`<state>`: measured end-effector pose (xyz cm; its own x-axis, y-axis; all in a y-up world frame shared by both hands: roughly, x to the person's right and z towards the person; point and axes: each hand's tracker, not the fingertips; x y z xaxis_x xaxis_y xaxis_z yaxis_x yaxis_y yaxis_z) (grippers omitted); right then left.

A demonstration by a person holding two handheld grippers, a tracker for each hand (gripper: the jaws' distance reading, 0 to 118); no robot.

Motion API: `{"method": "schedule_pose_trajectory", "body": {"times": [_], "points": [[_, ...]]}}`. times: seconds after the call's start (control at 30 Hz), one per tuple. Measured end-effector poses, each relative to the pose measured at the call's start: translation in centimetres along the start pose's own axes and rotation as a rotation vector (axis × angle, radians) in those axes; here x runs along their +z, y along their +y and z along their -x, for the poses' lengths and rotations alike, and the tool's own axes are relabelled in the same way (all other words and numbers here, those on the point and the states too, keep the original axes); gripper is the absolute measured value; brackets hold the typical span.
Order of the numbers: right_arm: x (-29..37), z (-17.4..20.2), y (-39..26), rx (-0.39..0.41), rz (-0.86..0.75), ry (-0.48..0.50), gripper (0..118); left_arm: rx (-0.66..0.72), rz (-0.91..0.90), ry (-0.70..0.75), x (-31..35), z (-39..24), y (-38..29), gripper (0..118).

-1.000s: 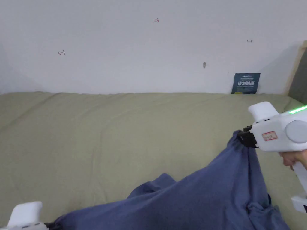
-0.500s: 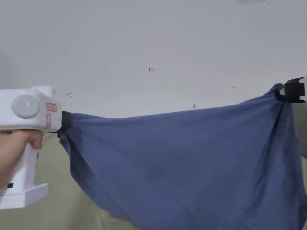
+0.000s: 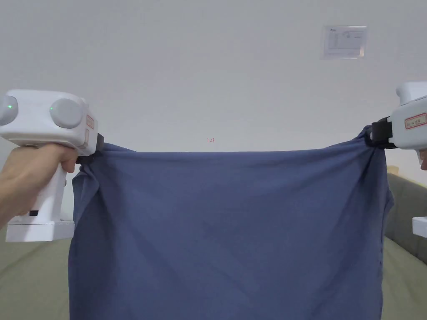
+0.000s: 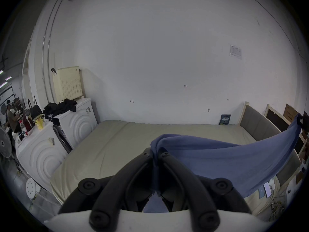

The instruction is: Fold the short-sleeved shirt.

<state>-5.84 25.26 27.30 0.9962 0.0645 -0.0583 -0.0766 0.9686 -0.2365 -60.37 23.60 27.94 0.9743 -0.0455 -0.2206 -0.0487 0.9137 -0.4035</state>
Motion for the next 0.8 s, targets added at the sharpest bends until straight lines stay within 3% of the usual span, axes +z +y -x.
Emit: {"method": "schedule_pose_trajectory", "body": {"times": [0.3, 0.53, 0.8], "points": [[-7.0, 0.6, 3.9, 0.041, 0.009, -0.033, 1, -0.033, -0.025, 0.062, -5.2, -1.9, 4.5, 2], [-13.4, 0.6, 6.8, -0.001, -0.012, -0.052, 1, -0.019, -0.066, 0.095, -10.7, -3.8, 8.3, 2], [-21.6, 1.0, 9.9, 0.023, -0.034, -0.095, 1, -0.029, -0.101, 0.144, -18.1, -6.4, 11.4, 2]]}}
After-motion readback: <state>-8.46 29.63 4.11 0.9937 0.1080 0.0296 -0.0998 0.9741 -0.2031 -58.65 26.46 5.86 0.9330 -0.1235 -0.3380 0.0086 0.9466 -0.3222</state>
